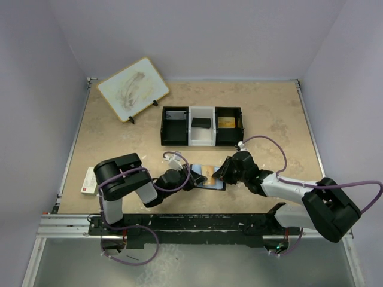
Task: Take the credit cards out of the card holder
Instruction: Remove the credit card from the card holder.
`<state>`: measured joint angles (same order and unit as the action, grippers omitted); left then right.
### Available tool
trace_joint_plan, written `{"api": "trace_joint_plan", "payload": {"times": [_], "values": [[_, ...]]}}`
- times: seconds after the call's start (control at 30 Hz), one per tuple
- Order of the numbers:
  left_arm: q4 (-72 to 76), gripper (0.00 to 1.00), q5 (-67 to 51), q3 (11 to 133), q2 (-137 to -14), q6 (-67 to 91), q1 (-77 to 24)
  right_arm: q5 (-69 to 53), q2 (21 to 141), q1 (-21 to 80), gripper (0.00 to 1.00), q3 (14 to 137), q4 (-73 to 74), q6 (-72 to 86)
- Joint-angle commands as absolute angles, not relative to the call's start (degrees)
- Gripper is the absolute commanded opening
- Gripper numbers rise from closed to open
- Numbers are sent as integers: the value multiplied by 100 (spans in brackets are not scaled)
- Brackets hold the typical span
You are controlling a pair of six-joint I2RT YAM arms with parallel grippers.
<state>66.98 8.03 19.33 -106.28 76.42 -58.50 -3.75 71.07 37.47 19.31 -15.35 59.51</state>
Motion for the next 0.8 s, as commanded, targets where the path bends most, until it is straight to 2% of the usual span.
{"api": "trace_joint_plan", "payload": {"times": [0.0, 0.17, 0.53, 0.77], "values": [[7100, 11, 753, 1928, -10689, 7736, -5827, -223, 7236, 3760, 23, 1682, -792, 5905], [6843, 0, 877, 1807, -10389, 7657, -5827, -125, 7405, 3757, 23, 1676, -800, 5916], [5778, 0, 1094, 1770, -9613, 7345, -5827, -24, 7442, 3759, 22, 1793, -647, 5845], [4570, 0, 1265, 1889, -9027, 7044, -5827, 1, 7307, 3756, 22, 1834, -542, 5820]]}}
